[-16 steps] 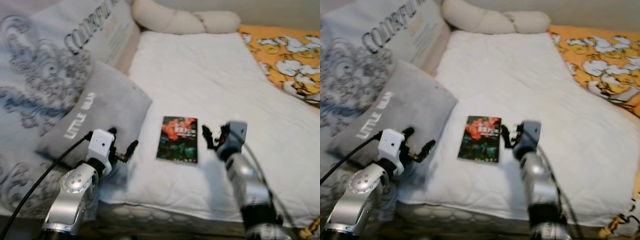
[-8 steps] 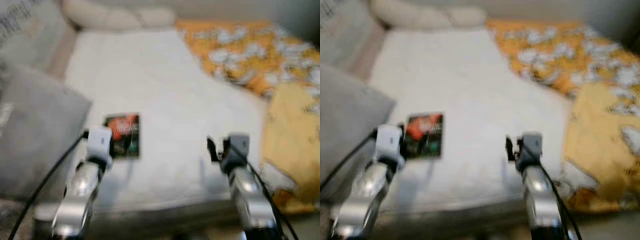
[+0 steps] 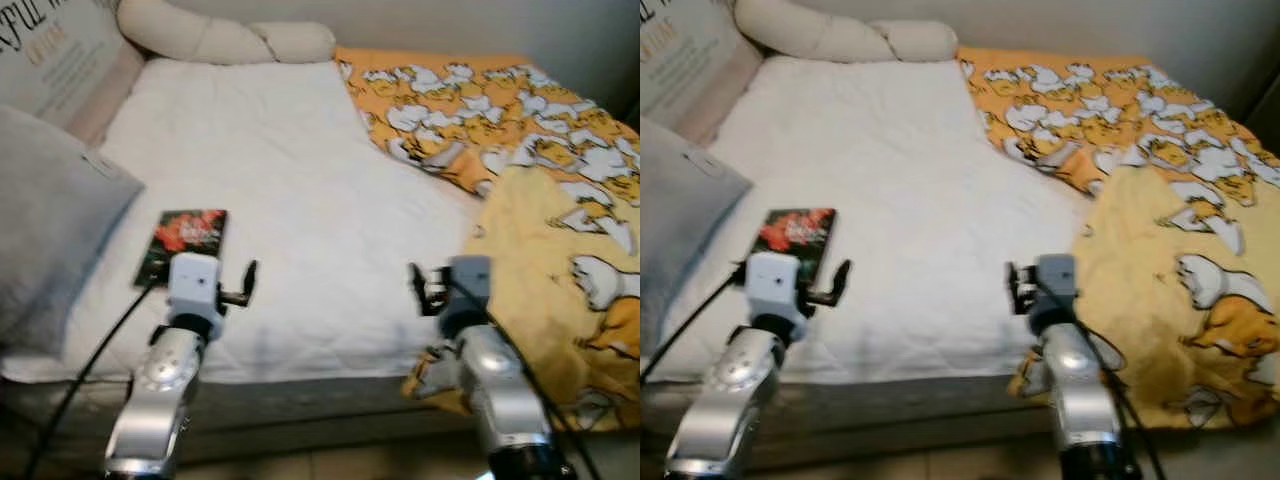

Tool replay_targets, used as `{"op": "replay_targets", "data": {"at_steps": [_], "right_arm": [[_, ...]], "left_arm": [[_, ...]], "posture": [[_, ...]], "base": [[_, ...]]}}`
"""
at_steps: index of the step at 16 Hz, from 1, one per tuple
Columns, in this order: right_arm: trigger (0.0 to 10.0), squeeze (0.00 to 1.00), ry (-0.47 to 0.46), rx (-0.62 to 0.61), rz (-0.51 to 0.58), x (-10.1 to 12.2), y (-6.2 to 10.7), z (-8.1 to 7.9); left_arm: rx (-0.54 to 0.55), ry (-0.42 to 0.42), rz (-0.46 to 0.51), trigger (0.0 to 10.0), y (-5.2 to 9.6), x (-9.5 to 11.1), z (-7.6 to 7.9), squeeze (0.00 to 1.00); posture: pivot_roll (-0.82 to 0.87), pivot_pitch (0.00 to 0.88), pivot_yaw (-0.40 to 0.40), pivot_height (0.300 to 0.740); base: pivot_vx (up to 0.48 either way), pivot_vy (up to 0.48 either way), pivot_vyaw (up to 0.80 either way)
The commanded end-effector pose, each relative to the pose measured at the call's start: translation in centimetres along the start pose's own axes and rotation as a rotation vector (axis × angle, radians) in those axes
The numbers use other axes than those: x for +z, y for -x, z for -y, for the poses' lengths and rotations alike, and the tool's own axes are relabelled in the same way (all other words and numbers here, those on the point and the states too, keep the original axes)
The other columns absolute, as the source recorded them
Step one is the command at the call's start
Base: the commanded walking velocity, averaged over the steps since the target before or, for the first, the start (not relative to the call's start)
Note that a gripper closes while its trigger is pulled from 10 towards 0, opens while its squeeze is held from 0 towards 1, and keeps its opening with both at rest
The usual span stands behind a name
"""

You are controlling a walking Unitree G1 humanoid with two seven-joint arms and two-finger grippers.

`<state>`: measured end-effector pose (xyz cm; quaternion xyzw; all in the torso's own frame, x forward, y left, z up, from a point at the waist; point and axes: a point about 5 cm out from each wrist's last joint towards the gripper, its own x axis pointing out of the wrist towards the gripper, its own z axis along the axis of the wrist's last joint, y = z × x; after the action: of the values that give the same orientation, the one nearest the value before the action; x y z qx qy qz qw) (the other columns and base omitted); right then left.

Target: Clean up the room

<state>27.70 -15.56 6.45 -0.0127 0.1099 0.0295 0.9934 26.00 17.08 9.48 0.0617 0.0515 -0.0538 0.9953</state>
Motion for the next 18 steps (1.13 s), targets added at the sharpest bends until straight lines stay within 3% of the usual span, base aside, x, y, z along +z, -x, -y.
{"op": "replay_targets", "data": {"at_steps": [1, 7, 10, 18], "right_arm": [[10.0, 0.00, 0.011, -0.035, 0.012, 0.5, 0.1, 1.2], [10.0, 0.00, 0.071, -0.007, 0.011, 0.7, 0.1, 0.9], [10.0, 0.00, 0.064, -0.012, 0.001, 0.6, 0.1, 0.7], [10.0, 0.00, 0.048, -0.029, -0.016, 0.4, 0.2, 0.9]], "left_arm": [[-0.003, -0.003, 0.014, 10.0, -0.2, 0.4, 0.5, 0.00], [-0.029, 0.049, 0.077, 10.0, -0.7, 1.5, 0.4, 0.00], [-0.018, 0.047, 0.069, 10.0, -0.7, 1.3, 0.1, 0.00], [-0.019, 0.035, 0.052, 10.0, -0.7, 0.6, -0.1, 0.00]], "posture": [[0.00, 0.000, -0.016, 0.740], [0.01, 0.000, -0.018, 0.740], [0.01, 0.000, -0.017, 0.740], [0.01, 0.000, -0.020, 0.740]], "base": [[0.000, -0.480, 0.00], [0.092, -0.080, 0.00], [0.450, 0.000, 0.80], [0.465, 0.000, 0.00]]}}
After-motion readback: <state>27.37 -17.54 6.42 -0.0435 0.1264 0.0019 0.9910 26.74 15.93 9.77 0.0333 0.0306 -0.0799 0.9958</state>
